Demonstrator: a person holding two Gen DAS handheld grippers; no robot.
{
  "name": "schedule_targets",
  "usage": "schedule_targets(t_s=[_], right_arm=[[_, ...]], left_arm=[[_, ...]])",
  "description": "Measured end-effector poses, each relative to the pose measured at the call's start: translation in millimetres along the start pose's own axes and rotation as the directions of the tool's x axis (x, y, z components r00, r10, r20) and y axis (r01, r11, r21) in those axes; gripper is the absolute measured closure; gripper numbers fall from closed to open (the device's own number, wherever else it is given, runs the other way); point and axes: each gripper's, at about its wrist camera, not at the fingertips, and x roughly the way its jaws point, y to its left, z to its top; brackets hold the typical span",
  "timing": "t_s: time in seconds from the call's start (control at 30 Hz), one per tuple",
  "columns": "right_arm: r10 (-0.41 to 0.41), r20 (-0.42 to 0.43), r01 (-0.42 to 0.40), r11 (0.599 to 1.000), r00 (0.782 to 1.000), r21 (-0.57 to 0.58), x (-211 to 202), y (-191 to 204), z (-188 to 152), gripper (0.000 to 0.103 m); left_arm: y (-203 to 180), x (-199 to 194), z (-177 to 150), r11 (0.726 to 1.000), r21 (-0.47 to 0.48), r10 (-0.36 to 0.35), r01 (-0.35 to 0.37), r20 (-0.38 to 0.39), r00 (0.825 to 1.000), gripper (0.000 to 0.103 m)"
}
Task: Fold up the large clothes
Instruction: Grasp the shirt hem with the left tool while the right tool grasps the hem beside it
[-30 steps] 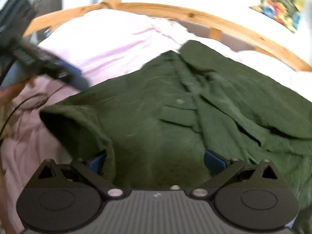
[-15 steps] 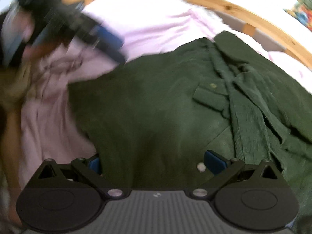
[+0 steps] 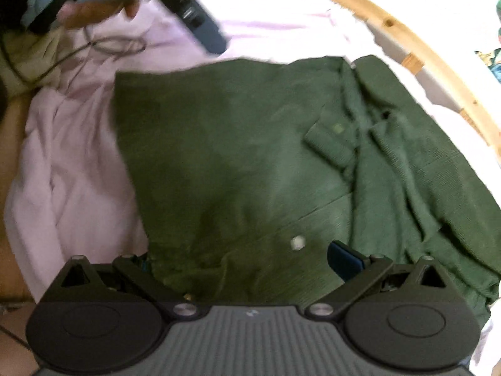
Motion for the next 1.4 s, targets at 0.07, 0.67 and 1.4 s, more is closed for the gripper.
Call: schedule_targets(t_s=[0.07, 0.67, 1.4], right_arm=[[-0.014, 0.014, 0.014, 1.000, 1.000, 0.020, -3.2, -10.9, 2.9, 0.000], [-0.068, 0.055, 0.048, 0.951, 0.996, 0.306, -13.9, -66.1, 7.7, 0.000], [-0.178, 0.040, 0.156, 0.936, 0.983, 0.315, -30.0, 11.2, -54.0, 0.001]], left_arm=[[-0.9, -0.5, -1.0, 1.000, 0.004, -0.006, 0.006, 0.000, 1.000, 0.001], [-64.3, 8.8, -32.5, 0.946, 0.267, -0.175, 0.186, -0.064, 0.982, 0.001], [-30.3, -1.3, -6.2, 0.978, 0.192, 0.070, -0.088, 0.098, 0.993, 0.087]])
